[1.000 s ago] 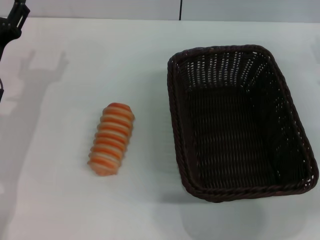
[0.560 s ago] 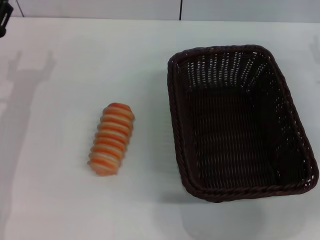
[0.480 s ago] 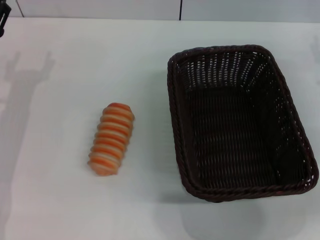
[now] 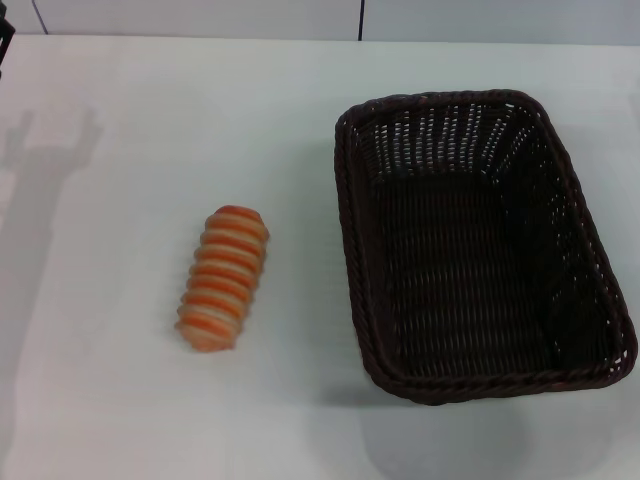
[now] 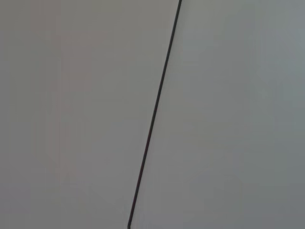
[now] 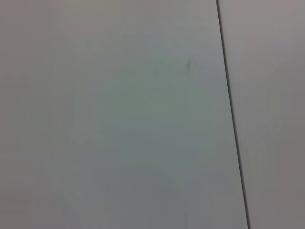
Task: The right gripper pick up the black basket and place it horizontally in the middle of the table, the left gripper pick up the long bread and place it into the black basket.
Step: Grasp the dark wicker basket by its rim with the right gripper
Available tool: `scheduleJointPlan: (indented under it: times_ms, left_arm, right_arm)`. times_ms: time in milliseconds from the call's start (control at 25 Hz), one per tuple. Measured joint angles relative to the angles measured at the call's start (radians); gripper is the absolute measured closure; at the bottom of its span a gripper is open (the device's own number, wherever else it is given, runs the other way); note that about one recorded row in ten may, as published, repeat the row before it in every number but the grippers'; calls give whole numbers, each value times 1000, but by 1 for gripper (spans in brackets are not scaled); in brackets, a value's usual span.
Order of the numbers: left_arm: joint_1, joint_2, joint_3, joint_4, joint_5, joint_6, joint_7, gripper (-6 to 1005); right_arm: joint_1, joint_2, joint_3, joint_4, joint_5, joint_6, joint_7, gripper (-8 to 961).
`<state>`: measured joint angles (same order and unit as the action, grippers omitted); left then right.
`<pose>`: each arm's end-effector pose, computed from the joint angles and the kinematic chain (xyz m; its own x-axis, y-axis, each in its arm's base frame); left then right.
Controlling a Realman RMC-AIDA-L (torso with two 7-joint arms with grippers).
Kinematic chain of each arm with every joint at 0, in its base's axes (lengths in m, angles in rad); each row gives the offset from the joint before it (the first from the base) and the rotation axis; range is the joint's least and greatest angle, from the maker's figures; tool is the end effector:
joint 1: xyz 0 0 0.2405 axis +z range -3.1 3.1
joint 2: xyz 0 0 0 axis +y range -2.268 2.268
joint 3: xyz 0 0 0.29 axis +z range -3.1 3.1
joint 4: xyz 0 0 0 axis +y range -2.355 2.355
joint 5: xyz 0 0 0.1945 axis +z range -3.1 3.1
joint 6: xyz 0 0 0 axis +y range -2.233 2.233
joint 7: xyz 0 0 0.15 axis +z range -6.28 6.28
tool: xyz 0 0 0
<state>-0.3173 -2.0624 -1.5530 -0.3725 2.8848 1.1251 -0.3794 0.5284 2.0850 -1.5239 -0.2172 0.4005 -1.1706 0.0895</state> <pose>-0.3512 0.3436 0.0391 0.5294 -0.1988 0.8248 0.8370 -0.0363 -0.5460 0.3208 0.3911 0.0440 0.6779 0.2728 -0.6827 -0.7233 0.0811 -0.6858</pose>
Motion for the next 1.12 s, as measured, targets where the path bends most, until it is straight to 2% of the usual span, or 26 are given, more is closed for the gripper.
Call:
scheduleJointPlan:
  times_ms: [200, 1120]
  left_arm:
    - [28, 0, 2, -8, 0, 19, -11, 138]
    - [12, 3, 1, -8, 2, 21, -13, 138]
  right_arm:
    - [-8, 0, 1, 4, 0, 1, -1, 156]
    - [4, 2, -7, 4, -5, 3, 7, 156]
